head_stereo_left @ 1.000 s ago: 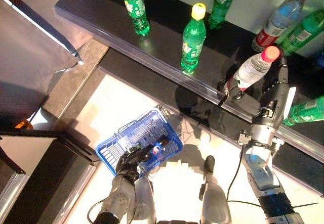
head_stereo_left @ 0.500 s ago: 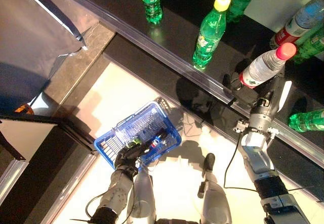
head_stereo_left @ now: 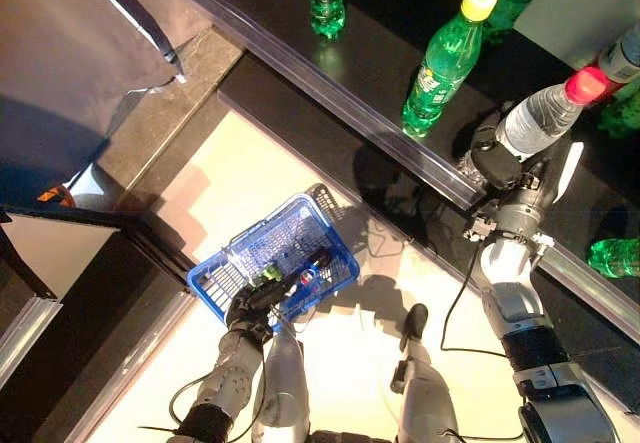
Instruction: Pick up the drink and place into the basket.
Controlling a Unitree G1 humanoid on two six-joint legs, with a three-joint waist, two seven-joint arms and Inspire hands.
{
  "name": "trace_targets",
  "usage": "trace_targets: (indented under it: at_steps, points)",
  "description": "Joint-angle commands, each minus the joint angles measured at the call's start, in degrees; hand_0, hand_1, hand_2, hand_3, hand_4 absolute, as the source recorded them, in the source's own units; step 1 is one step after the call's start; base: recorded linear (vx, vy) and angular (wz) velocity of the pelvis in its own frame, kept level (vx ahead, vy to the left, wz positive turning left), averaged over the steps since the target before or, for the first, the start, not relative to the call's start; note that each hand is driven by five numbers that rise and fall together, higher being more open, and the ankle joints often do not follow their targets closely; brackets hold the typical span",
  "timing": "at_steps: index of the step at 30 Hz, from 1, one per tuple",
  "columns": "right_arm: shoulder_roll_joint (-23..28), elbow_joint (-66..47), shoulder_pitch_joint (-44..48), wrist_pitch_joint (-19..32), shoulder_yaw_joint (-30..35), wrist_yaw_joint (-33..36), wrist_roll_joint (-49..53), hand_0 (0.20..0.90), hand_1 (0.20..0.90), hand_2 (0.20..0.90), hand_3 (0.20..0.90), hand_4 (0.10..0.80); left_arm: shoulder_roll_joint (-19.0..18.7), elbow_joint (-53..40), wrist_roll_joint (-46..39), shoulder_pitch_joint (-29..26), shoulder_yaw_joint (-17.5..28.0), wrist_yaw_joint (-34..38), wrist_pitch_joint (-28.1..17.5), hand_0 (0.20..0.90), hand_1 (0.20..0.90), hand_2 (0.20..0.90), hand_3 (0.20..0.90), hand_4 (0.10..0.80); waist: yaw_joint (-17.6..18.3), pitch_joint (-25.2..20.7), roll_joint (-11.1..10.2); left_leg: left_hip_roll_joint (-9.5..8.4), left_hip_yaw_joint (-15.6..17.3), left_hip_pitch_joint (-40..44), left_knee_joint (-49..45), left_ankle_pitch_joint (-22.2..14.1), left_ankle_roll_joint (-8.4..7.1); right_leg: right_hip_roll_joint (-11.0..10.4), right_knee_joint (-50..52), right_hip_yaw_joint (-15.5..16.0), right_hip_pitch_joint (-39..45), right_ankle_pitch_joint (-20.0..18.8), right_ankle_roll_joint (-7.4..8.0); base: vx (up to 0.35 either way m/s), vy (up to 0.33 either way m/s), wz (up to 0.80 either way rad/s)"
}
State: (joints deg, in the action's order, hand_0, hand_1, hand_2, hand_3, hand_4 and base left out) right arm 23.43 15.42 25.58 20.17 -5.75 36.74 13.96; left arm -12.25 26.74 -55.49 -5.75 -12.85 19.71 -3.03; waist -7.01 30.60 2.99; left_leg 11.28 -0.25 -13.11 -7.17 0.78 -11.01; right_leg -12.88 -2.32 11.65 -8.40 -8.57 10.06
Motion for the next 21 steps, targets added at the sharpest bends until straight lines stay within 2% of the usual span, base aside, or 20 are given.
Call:
trace_targets:
  at_steps: [1,13,17,21]
  points:
    - [4.8,-6.3,6.1,5.0,3.3,1.3,-1.5,0.300,0.300,0.300,0.200,0.100,-6.2,-10.7,0.8,1.5,2.7,-1.4,-6.0,0.300,0.300,0.300,0.200,0.100,0.1,-1.4,-1.1,0.04,-0.4,-3.3,-0.6,7.3,2.85,-3.5,3.0,-1.7,6.0,2.4,-0.97,-0.011,0.001,0.10]
    - [2.1,-11.2,-0.1,6.9,4.2,2.6,-3.6,0.300,0.300,0.300,0.200,0.100,-5.3,-11.9,1.5,4.2,4.6,-2.3,-5.0,0.300,0.300,0.300,0.200,0.100,0.8,-5.9,-2.5,0.50,1.8,1.3,2.0,7.3,3.24,-3.3,1.9,-1.8,8.6,2.5,-0.96,-0.001,0.000,0.01]
    - [0.6,-14.9,-3.2,7.9,4.2,1.1,-5.9,0.300,0.300,0.300,0.200,0.100,-4.9,-12.2,2.0,6.0,5.4,-3.0,-4.0,0.300,0.300,0.300,0.200,0.100,1.3,-8.8,-3.2,0.86,2.6,3.4,2.8,7.1,3.29,-3.3,1.5,-2.0,9.7,2.6,-0.84,0.061,0.015,0.00]
    - [0.7,-19.4,-7.4,7.7,3.9,-4.0,-6.3,0.300,0.300,0.300,0.200,0.100,-4.2,-12.4,3.3,8.7,6.4,-3.9,-2.5,0.300,0.300,0.300,0.200,0.100,2.0,-12.9,-3.8,1.74,4.1,6.2,4.1,7.0,3.16,-3.2,1.0,-2.2,11.3,2.9,-0.84,0.115,0.033,-0.07]
